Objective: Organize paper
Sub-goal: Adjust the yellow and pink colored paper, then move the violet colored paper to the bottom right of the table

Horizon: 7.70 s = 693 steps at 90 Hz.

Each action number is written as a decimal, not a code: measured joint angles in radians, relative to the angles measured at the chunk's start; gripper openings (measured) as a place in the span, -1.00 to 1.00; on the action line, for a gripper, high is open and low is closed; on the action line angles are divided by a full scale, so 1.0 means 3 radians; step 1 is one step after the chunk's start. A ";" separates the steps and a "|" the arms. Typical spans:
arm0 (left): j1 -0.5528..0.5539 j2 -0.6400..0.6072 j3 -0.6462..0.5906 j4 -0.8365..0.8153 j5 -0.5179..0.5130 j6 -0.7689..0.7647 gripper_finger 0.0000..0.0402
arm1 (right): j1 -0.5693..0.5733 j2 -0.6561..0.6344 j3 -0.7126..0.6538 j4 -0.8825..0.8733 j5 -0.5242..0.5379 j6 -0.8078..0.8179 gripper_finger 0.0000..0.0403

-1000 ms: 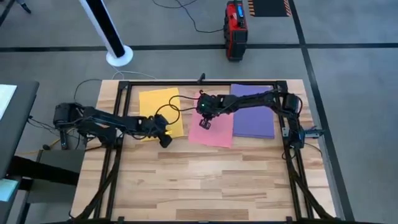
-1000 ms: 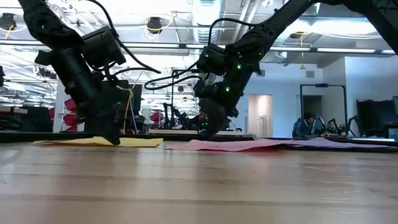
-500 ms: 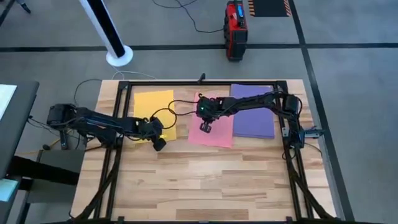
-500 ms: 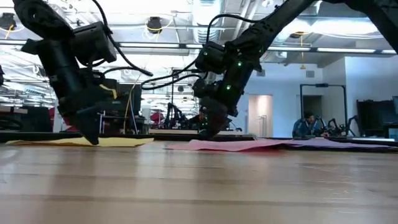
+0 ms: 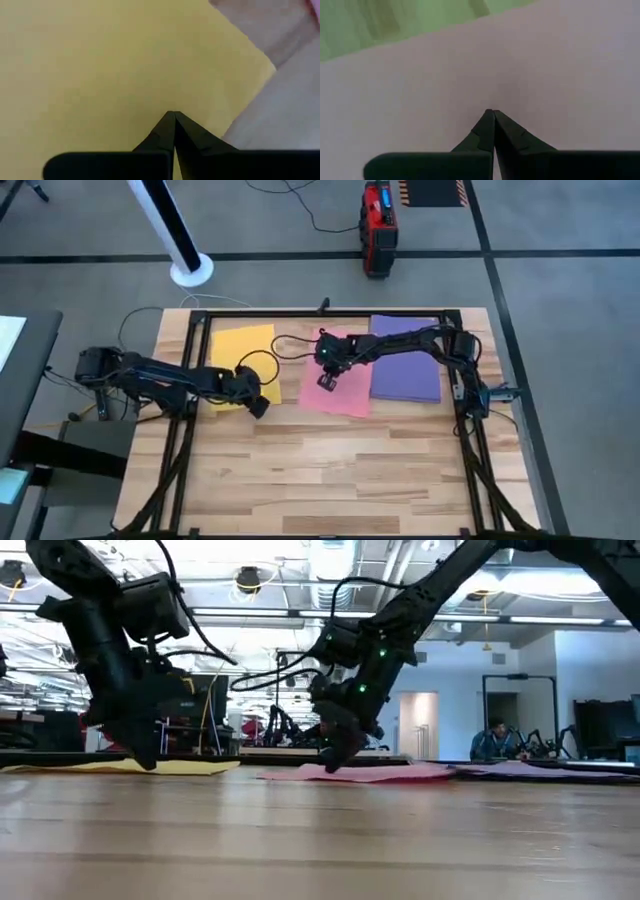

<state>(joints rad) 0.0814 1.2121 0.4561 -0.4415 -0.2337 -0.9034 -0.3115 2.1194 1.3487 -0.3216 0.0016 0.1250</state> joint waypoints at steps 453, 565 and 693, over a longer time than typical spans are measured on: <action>0.0862 0.2309 0.1628 0.1767 0.0307 0.2380 -1.00 | 0.0207 -0.2634 -0.2220 0.0406 0.0079 -0.0495 -1.00; 0.0880 0.2162 0.1602 0.1472 0.0222 0.2711 -1.00 | 0.0198 -0.2635 -0.2220 0.0401 0.0178 -0.0521 -1.00; 0.0893 0.2089 0.1961 0.1521 0.0738 0.2684 -1.00 | 0.0156 -0.2635 -0.2222 0.0469 -0.0161 -0.0912 -1.00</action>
<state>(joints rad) 0.3494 1.8389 1.0443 0.0149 -0.0124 -0.0982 -0.2646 1.3289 0.6823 -0.1810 -0.0467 -0.1486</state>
